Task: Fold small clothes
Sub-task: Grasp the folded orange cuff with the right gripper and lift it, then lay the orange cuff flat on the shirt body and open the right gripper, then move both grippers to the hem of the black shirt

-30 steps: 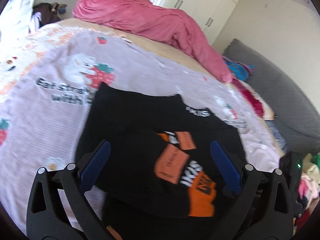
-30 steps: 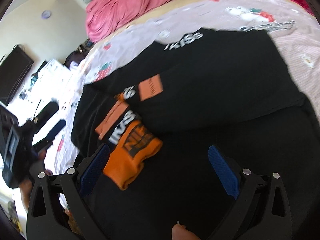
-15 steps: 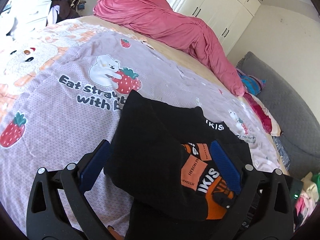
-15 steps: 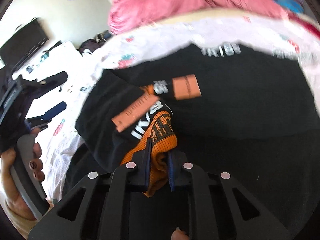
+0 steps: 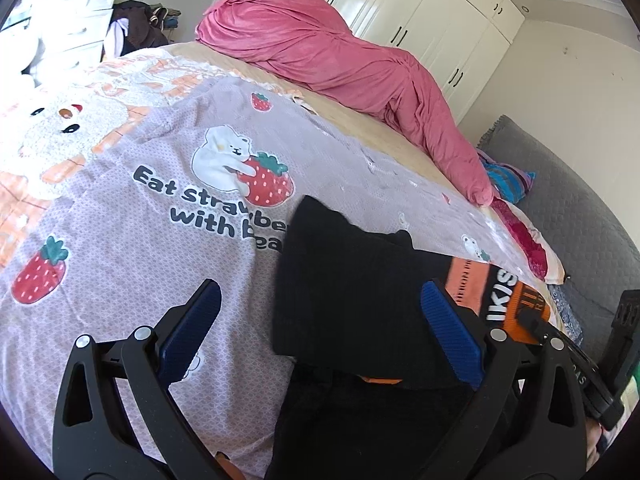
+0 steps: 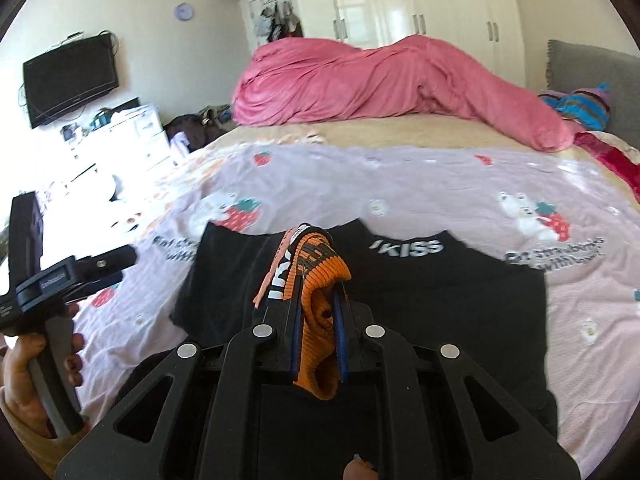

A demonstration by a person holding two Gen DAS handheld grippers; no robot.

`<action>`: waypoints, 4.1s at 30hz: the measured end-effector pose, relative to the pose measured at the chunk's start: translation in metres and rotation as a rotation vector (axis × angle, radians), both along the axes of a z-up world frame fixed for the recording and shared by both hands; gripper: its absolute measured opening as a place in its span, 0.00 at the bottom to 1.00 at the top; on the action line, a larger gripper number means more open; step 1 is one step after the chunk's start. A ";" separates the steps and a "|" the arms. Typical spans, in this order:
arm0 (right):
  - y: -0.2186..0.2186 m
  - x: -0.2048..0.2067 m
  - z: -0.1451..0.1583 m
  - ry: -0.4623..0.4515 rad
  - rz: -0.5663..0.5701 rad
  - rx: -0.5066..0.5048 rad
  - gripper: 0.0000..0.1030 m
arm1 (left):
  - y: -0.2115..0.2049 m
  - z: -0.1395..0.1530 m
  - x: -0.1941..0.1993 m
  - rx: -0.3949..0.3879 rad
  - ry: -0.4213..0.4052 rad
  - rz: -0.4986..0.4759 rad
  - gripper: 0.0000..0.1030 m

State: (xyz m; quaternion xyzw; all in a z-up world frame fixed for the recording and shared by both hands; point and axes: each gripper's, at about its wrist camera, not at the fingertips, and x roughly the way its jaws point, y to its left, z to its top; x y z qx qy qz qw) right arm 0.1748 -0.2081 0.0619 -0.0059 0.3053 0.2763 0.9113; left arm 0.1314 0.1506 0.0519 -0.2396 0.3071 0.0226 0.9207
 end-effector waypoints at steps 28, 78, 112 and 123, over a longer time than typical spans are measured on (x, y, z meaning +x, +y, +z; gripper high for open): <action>-0.083 0.026 -0.022 0.035 -0.233 0.022 0.12 | -0.053 -0.002 0.048 0.045 0.042 -0.166 0.91; -0.052 0.025 -0.056 0.140 -0.181 -0.114 0.39 | -0.103 -0.073 0.080 0.131 0.248 -0.345 0.49; -0.043 0.026 -0.067 0.230 -0.164 -0.110 0.76 | -0.097 -0.061 0.070 0.076 0.225 -0.331 0.57; -0.059 0.023 -0.048 0.216 -0.194 -0.026 0.92 | -0.085 -0.026 0.049 0.078 0.132 -0.226 0.91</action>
